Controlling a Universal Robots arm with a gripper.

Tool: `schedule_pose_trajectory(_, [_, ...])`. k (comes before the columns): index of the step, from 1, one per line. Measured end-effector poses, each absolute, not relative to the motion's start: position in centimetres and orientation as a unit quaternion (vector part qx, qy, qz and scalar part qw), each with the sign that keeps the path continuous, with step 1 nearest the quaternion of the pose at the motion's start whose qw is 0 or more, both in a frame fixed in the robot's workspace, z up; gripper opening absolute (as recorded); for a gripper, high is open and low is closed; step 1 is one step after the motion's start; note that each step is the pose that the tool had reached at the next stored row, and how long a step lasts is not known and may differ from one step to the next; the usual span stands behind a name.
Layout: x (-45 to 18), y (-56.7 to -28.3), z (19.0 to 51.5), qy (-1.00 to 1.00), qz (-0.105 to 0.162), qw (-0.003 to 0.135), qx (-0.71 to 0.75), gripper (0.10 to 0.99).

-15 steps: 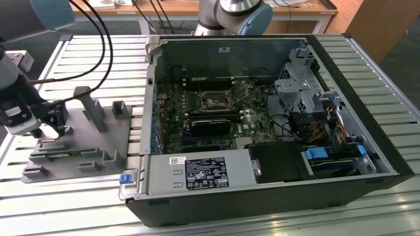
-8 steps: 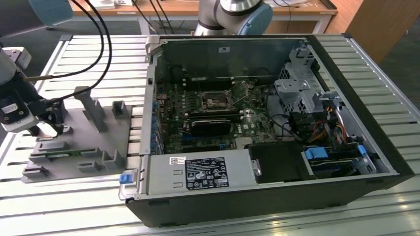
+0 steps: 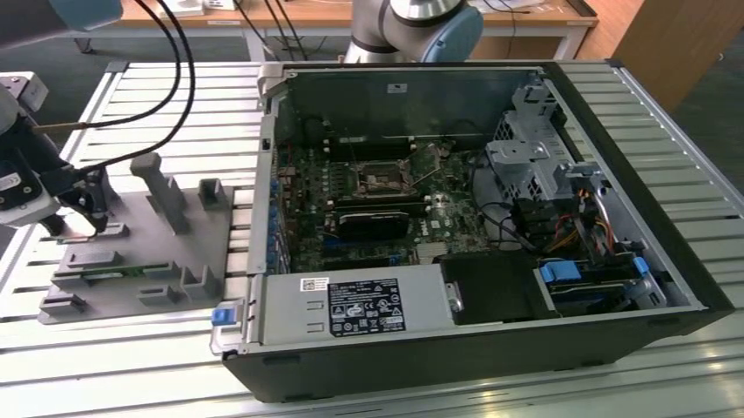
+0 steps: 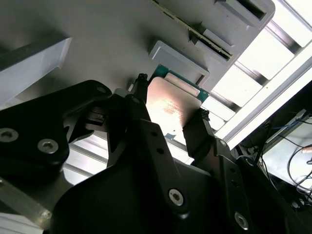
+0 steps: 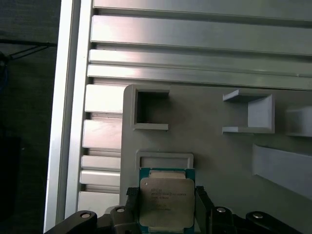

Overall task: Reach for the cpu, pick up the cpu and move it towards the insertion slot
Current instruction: 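Pick up the cpu and move it towards the insertion slot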

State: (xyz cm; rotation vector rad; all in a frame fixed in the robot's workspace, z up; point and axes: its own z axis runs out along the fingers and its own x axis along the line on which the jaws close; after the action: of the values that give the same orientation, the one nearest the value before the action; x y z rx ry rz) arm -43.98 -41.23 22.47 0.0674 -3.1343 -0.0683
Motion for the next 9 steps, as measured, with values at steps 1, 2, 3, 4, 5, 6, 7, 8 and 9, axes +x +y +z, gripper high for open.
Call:
schedule_pose_trajectory(1, [-43.98, -41.23, 22.59, -1.0, -0.022, 0.003, 0.022, 0.541])
schedule_pose_trajectory(2, [-43.98, -41.23, 22.71, -1.0, -0.022, 0.003, 0.022, 0.541])
schedule_pose_trajectory(3, [-43.98, -41.23, 22.84, -1.0, -0.022, 0.003, 0.022, 0.541])
schedule_pose_trajectory(4, [-43.98, -41.23, 22.94, -1.0, -0.022, 0.003, 0.022, 0.541])
schedule_pose_trajectory(5, [-43.98, -41.23, 23.03, -1.0, -0.022, 0.003, 0.022, 0.541])
schedule_pose_trajectory(6, [-43.98, -41.23, 23.13, -1.0, -0.022, 0.003, 0.022, 0.541])
schedule_pose_trajectory(7, [-43.98, -41.23, 23.26, -1.0, -0.022, 0.003, 0.022, 0.541])
schedule_pose_trajectory(8, [-43.97, -41.23, 23.39, -1.0, -0.022, 0.003, 0.022, 0.541])
schedule_pose_trajectory(9, [-43.98, -41.23, 23.53, -1.0, -0.022, 0.003, 0.022, 0.541])
